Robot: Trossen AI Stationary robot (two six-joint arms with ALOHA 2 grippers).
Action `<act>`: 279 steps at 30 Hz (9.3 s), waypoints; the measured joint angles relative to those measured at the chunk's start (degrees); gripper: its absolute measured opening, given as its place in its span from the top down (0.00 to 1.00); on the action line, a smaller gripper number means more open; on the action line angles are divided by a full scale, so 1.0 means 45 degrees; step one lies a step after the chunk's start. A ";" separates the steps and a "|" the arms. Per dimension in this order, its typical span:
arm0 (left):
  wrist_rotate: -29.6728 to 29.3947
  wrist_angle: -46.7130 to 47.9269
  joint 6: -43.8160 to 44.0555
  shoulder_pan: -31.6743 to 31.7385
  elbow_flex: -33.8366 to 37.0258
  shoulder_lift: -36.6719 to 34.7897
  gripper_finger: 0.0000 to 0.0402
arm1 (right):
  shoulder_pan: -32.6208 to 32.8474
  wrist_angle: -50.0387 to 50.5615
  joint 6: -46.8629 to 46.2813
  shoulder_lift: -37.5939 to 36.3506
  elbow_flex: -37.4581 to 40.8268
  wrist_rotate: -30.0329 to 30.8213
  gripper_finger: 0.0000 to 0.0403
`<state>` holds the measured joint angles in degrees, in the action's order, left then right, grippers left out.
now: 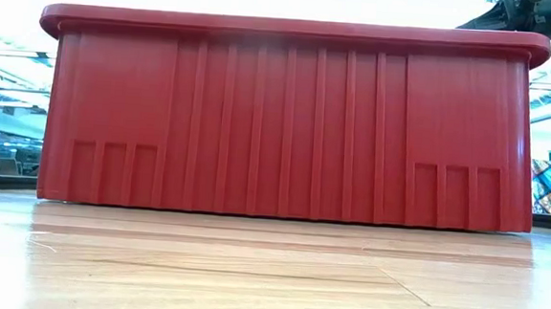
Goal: Pick and place slides into bin
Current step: Put the black slide into the red bin, then return to Home Position
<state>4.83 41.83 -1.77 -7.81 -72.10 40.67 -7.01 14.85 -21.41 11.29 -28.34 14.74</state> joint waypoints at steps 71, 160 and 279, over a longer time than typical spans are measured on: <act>0.8976 1.0666 -0.8079 0.9719 -1.2194 1.4702 1.00 | 0.0000 -0.0203 0.0470 0.0005 0.0000 0.0051 1.00; 0.7045 0.7830 -0.9103 0.8722 -0.5685 1.5381 0.36 | -0.0005 -0.0286 0.0573 0.0005 0.0000 0.0000 1.00; -0.2213 -1.2217 0.1703 0.3311 1.3198 -0.7137 0.98 | 0.0000 0.3323 0.3054 -0.2472 -0.0957 -0.2001 1.00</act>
<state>-5.13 -13.15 5.89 7.09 -12.71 8.56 -7.01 29.80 -7.66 0.16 -32.64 5.74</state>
